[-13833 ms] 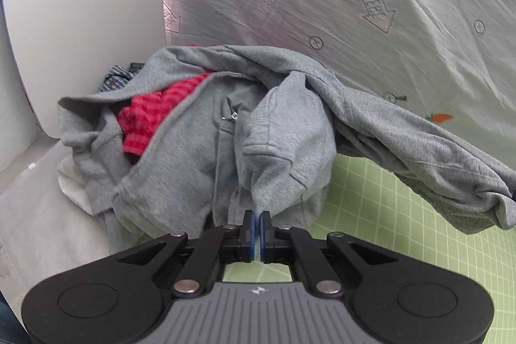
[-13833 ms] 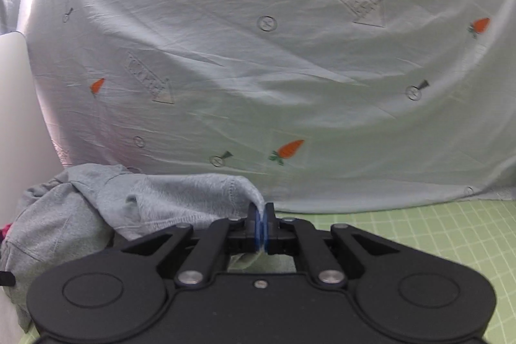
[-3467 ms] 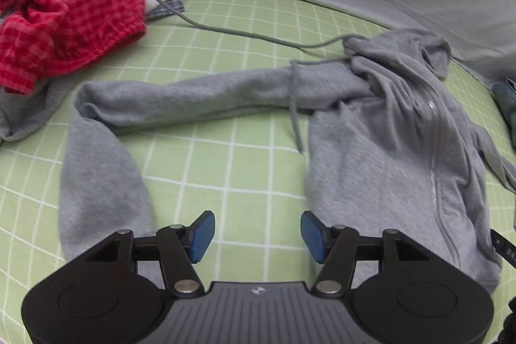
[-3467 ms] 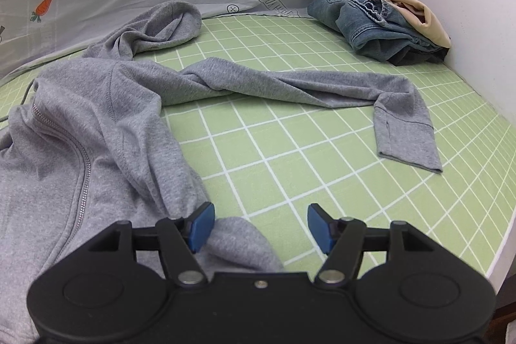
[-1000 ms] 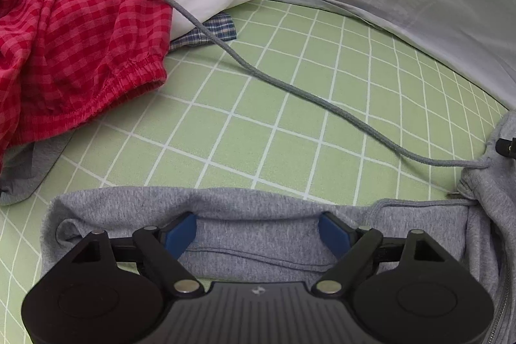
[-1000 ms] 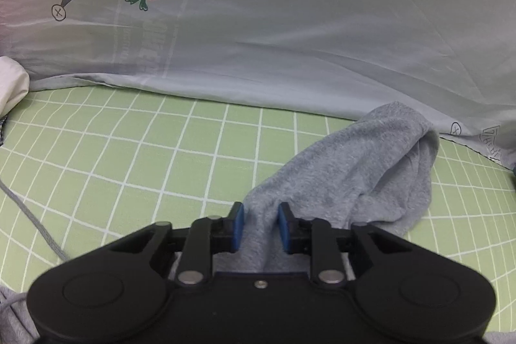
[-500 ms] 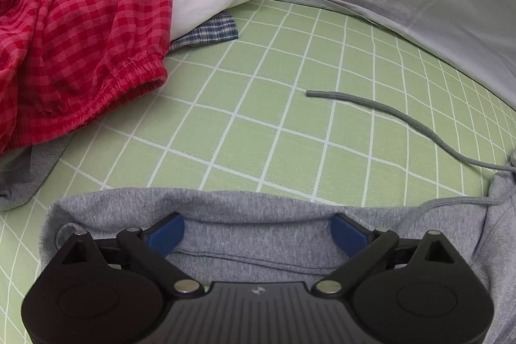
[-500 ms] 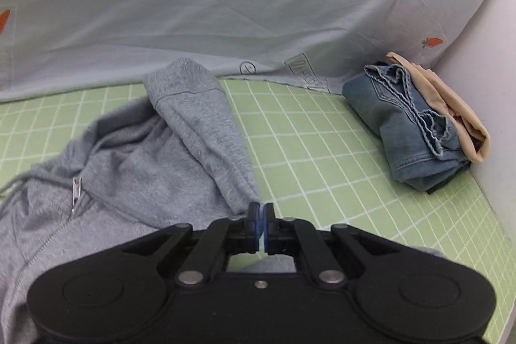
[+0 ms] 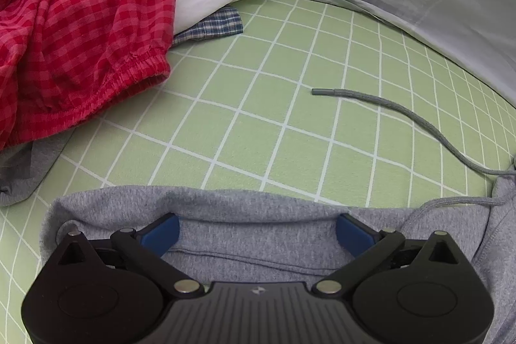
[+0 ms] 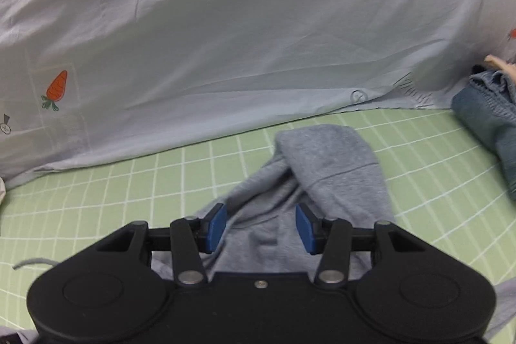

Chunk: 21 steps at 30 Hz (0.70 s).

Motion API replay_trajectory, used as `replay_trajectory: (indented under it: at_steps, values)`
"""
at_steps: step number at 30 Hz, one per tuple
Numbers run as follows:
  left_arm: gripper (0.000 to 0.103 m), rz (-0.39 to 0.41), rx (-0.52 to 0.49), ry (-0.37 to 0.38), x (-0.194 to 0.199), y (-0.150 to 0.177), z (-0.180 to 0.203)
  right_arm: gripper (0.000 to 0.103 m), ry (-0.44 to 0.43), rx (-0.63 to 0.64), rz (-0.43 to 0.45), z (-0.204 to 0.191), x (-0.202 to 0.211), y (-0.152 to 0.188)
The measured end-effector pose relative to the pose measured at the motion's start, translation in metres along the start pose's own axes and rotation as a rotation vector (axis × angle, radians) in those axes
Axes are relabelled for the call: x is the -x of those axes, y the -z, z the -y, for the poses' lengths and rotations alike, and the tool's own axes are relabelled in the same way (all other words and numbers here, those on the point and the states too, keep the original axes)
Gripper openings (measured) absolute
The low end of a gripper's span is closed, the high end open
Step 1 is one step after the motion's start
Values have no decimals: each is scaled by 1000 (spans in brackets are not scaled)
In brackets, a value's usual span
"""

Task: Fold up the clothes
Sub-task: 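Pull the hood away from the hem with the right gripper while the left gripper holds the hem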

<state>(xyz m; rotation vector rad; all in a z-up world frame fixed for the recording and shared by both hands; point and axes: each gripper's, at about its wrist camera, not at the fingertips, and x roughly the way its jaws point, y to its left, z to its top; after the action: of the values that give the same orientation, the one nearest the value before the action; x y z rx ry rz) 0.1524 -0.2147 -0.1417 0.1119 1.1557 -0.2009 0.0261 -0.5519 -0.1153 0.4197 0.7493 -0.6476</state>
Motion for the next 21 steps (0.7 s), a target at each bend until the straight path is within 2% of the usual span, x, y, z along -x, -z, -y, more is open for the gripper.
replay_trajectory:
  at_steps: [3, 7, 8, 13, 16, 21]
  values:
    - [103, -1, 1, 1, 0, 0, -1, 48, 17, 29, -52, -18, -28, 0]
    - [103, 1, 2, 1, 0, 1, -1, 42, 28, 35, -108, -29, -47, 4]
    - [103, 0, 4, 1, 0, 1, -1, 34, 25, 39, -112, -30, -49, 7]
    - [103, 0, 16, -4, 0, 0, -1, 19, 7, 59, -107, -37, -54, 10]
    - [103, 1, 18, -4, 0, 0, -1, 15, -55, 73, -121, -51, -55, 10]
    - [103, 2, 25, -8, 0, 0, -1, 15, -213, 188, -162, -98, -45, 27]
